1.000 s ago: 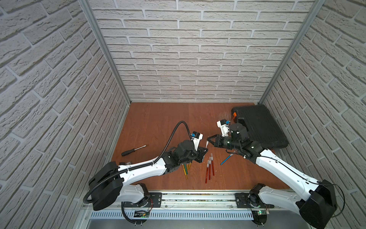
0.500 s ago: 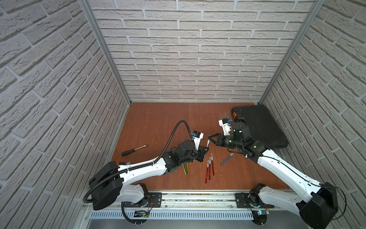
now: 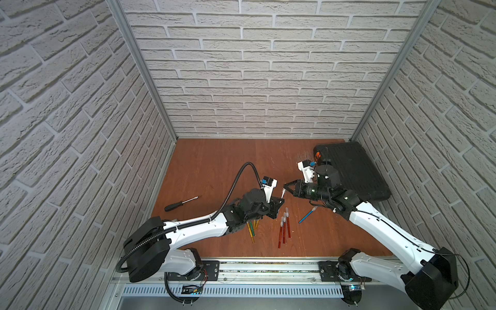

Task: Remove protective caps from carving knives
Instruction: Remove the protective sleeve from the carving knife.

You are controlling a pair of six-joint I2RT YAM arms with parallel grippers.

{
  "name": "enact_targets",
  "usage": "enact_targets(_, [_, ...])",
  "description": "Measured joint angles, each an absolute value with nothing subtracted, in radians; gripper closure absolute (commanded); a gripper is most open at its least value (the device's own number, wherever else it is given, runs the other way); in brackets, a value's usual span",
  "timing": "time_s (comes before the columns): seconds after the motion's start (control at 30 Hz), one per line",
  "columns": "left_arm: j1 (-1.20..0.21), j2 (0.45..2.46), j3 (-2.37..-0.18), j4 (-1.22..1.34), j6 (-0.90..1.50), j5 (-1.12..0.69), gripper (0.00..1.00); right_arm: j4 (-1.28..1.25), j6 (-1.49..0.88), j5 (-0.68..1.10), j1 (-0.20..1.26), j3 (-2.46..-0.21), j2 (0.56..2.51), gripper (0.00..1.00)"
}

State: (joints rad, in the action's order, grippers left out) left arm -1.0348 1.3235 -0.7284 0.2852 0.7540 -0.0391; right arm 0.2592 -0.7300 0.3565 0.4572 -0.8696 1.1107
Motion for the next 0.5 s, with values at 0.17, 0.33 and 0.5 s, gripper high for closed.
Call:
enact_targets(0.17, [-1.035, 1.326, -0.728, 0.292, 0.757, -0.039, 1.0, 0.259, -0.73, 0.356, 0.454, -0.87, 1.111, 0.95])
enact_targets(0.33, [-1.035, 1.326, -0.725, 0.3, 0.76, -0.039, 1.0, 0.258, -0.733, 0.356, 0.453, -0.87, 1.111, 0.95])
enact_targets(0.5, [-1.035, 1.326, -0.718, 0.314, 0.761, -0.038, 1.0, 0.258, -0.737, 0.357, 0.451, -0.87, 1.111, 0.95])
